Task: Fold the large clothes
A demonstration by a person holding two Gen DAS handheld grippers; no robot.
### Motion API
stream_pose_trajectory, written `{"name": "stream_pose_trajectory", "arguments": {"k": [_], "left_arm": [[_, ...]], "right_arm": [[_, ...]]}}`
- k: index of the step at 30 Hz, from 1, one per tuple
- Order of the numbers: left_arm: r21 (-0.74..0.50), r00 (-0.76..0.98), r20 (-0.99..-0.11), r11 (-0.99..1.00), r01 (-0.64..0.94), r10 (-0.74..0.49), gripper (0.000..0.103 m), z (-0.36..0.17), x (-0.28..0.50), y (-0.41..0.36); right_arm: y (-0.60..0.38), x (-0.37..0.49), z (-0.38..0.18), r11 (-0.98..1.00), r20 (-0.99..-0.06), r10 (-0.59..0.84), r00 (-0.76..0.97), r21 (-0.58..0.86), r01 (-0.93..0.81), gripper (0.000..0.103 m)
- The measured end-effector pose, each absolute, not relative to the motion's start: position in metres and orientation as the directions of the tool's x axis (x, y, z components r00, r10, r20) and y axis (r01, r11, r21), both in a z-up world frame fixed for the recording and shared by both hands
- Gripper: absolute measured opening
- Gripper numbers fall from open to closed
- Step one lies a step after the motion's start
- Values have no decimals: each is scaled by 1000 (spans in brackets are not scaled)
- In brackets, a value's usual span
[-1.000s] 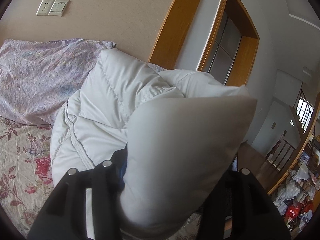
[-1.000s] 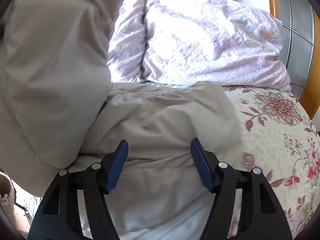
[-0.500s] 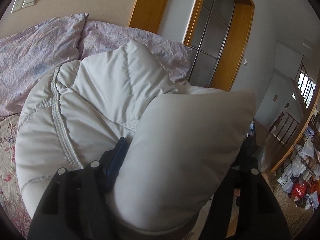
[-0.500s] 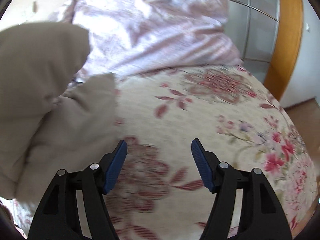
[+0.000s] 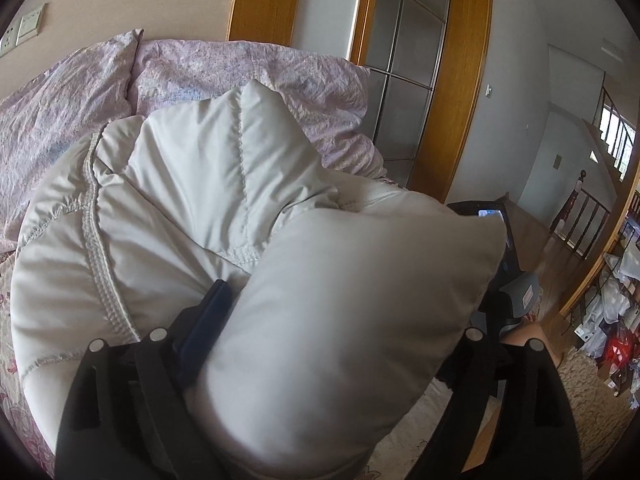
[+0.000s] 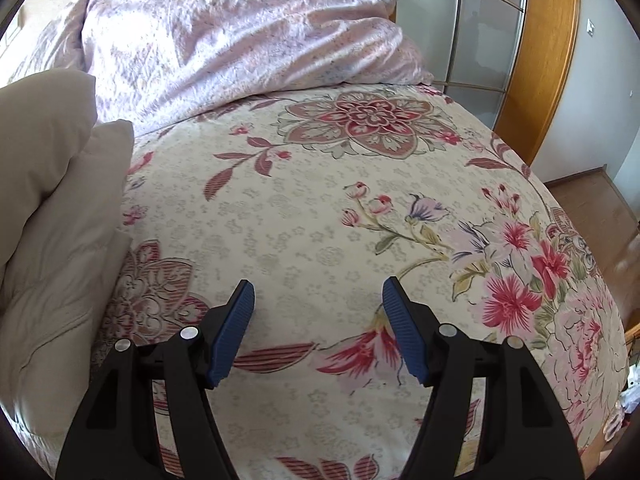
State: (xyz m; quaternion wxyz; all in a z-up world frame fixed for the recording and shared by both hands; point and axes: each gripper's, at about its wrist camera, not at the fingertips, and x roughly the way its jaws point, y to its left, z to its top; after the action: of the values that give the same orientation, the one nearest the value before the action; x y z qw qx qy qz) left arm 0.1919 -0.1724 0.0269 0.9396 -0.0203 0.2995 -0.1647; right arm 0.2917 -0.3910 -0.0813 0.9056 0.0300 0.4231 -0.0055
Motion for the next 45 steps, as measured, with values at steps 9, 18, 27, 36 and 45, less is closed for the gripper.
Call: {"name": "stream_pose_trajectory", "arguments": {"k": [9, 18, 27, 36, 45], "left_arm": [[17, 753, -606, 941, 337, -259, 101, 28, 195, -209], [118, 791, -551, 914, 389, -265, 101, 59, 155, -226], [-26, 885, -427, 981, 192, -185, 101, 117, 137, -127], [-110, 834, -539, 992, 65, -115, 97, 85, 197, -84], [-44, 806, -584, 995, 84, -94, 97, 47, 213, -113]], "right_arm": [[-398, 298, -82, 999, -780, 0, 626, 25, 32, 68], [-402, 300, -84, 999, -776, 1, 630, 33, 40, 70], [-403, 299, -84, 998, -776, -1, 631, 38, 49, 70], [-404, 298, -84, 997, -775, -5, 632, 45, 63, 70], [-404, 298, -84, 997, -776, -8, 631, 41, 64, 71]]}}
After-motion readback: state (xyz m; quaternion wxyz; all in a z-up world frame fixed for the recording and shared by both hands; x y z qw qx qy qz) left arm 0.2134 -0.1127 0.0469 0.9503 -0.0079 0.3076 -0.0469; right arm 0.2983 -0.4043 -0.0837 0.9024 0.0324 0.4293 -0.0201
